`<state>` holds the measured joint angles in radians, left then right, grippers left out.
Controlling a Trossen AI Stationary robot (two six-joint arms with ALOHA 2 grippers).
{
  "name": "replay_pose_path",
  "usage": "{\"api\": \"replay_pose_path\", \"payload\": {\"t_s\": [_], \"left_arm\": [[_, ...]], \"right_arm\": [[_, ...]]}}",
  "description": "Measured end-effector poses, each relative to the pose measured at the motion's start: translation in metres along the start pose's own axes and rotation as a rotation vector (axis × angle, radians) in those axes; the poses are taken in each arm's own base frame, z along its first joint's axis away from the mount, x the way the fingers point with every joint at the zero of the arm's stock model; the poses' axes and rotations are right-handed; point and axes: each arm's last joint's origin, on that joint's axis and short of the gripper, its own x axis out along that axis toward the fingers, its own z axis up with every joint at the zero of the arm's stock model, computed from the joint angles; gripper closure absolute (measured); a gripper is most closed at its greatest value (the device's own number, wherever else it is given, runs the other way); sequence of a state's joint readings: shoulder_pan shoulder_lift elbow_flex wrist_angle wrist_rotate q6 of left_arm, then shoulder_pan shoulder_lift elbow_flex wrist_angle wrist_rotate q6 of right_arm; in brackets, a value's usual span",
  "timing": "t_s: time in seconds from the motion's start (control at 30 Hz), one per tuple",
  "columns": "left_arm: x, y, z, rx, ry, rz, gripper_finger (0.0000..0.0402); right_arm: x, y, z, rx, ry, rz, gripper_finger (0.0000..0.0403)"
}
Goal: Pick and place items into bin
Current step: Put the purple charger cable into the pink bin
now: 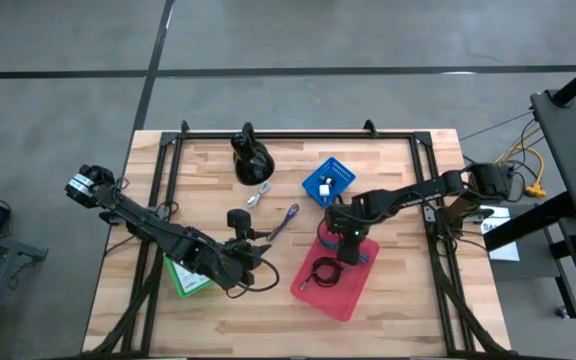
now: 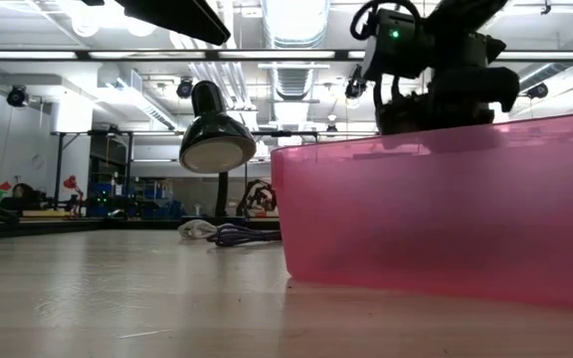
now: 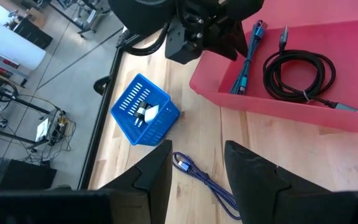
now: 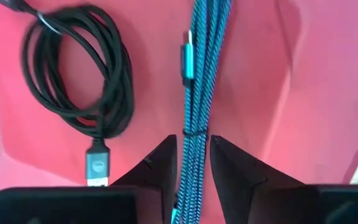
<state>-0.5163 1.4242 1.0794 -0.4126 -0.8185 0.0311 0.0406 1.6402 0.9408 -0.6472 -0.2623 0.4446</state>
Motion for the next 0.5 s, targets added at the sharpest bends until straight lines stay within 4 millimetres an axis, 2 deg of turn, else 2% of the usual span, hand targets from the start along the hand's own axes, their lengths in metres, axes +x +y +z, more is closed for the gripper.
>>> {"api": "replay_pose_path", "payload": {"t_s": [0.13,0.37,0.5], "left_arm": [[0.000,0.000,0.000,-0.001,-0.001,0.000,0.0271],[0.000,0.000,0.000,-0.003,-0.002,0.000,0.0271],[0.000,0.000,0.000,-0.003,-0.002,0.000,0.0271]], "right_arm": [[-0.006,0.005,0.007,-0.028,-0.029,0.014,0.0321],[-0.018,0.021,0.015,-0.175,-0.090,0.035,0.0331],[-0.025,0.033,0.012,-0.253,-0.157,-0.034,0.0335]]}}
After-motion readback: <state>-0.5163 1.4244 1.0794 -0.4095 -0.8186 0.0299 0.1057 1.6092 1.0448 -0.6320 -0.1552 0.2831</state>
